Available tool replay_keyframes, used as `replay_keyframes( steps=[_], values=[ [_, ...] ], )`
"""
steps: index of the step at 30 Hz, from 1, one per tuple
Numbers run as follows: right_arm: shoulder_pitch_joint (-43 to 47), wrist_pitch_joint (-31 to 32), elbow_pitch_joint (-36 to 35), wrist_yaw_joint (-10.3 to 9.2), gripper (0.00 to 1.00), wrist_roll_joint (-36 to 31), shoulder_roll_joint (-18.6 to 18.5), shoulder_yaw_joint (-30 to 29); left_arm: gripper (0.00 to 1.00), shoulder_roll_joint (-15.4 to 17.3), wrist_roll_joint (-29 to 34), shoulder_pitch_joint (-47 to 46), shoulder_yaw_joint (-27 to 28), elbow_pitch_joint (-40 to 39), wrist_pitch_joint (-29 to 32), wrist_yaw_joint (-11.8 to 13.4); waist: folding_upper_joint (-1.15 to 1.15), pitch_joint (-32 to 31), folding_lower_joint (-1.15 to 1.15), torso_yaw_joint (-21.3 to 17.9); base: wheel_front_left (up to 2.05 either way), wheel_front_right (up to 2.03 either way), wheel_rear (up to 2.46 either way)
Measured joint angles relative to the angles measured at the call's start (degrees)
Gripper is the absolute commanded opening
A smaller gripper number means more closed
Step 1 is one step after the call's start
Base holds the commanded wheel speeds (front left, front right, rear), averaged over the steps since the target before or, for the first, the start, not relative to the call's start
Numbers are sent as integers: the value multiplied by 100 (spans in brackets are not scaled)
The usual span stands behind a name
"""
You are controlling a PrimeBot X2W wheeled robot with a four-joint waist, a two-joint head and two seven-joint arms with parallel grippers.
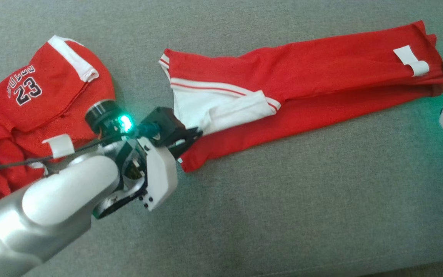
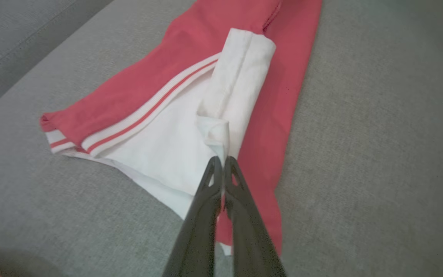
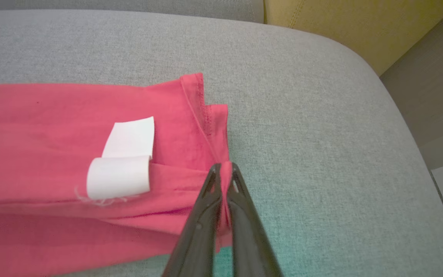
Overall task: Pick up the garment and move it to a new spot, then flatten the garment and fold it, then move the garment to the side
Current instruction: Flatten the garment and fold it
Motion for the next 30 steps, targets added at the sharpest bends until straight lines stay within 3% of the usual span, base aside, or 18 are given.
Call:
replay_keyframes(
  steps=[7, 8, 9, 12, 15, 20, 25, 28, 30],
  values=[
    [-2, 125, 144, 0, 0, 68, -14, 223, 2, 66, -102, 56, -33, -261, 300, 4, 0, 42, 0, -31, 0, 0, 0],
    [-3, 225, 194, 0, 34, 129, -5, 233, 87, 65, -93, 56, -33, -261, 300, 18, 0, 46, 1, -37, 0, 0, 0],
    [1, 280, 214, 0, 100, 156, -2, 278, 100, 64, -45, 56, -36, -261, 293, 18, 0, 48, 1, -44, 0, 0, 0],
    [-1, 286, 214, 0, 100, 318, 8, 269, 100, 43, 253, 55, -46, -230, 163, 82, 0, 39, 1, -70, 0, 0, 0],
    [-3, 77, 165, 0, 100, 454, 4, 212, 100, -11, 331, 73, 14, -75, -101, 350, 0, -9, 0, -96, 0, 0, 0],
    [-18, -558, -137, 0, 100, 705, 33, -26, 100, -264, 522, 180, 526, 247, -1003, 1225, 0, -167, 0, -135, 0, 0, 0],
    [34, -1607, -546, 0, 100, 639, 231, -364, 100, -659, 482, 483, 1434, 530, -2423, 2254, 0, -406, 0, -147, 0, 0, 0],
    [304, -1886, -868, 0, 100, 609, 466, -735, 100, -867, 318, 878, 1837, 678, -3143, 2598, 0, -570, 0, -144, 0, 0, 0],
    [645, -1942, -1136, 0, 100, 456, 612, -984, 100, -980, 305, 1194, 2022, 740, -3305, 2694, 0, -672, 0, -124, 0, 0, 0]
  ],
)
